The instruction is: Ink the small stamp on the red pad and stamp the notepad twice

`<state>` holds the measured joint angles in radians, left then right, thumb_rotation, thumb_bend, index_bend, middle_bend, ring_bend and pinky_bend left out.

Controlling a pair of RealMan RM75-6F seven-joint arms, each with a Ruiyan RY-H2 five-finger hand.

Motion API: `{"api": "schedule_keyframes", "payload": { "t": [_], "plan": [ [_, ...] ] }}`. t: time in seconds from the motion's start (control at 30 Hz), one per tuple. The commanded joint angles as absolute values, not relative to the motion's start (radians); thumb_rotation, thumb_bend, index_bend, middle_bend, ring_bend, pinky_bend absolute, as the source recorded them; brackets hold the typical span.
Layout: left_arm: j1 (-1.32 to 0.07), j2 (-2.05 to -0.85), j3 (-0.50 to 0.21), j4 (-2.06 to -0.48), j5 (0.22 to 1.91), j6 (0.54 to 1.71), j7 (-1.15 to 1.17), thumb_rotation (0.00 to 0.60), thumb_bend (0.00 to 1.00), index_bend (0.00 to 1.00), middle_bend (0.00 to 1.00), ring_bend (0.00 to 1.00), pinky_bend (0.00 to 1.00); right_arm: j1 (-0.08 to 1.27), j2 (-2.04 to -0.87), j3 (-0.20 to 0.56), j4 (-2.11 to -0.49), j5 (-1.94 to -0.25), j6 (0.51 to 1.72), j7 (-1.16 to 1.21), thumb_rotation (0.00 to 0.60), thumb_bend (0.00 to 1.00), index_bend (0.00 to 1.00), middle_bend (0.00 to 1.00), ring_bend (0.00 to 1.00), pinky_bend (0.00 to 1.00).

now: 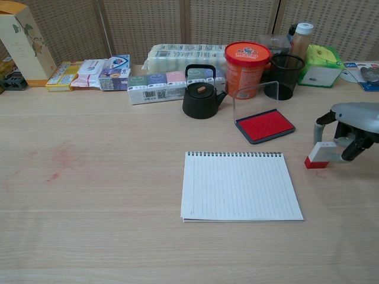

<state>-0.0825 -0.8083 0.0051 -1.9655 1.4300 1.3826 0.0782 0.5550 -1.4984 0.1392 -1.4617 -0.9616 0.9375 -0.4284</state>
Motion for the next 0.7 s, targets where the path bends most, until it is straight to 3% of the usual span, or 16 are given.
{"api": "schedule_keyframes", "payload": {
  "t": [0.03, 0.7],
  "plan": [
    [-0.084, -0.801, 0.007, -1.975, 1.422, 1.377, 0.082, 0.600, 0.00, 0.00, 0.00, 0.00, 0.00, 0.562, -1.501, 0.141, -1.464, -0.948, 0.940, -0.438, 0.600, 0.39, 0.44, 0.93, 1.00, 1.00],
    [-0.080, -0.811, 0.009, -1.964, 1.433, 1.386, 0.078, 0.600, 0.00, 0.00, 0.00, 0.00, 0.00, 0.586, -1.503, 0.134, -1.479, -0.885, 0.949, -0.467, 0.600, 0.42, 0.50, 0.93, 1.00, 1.00]
  ]
}}
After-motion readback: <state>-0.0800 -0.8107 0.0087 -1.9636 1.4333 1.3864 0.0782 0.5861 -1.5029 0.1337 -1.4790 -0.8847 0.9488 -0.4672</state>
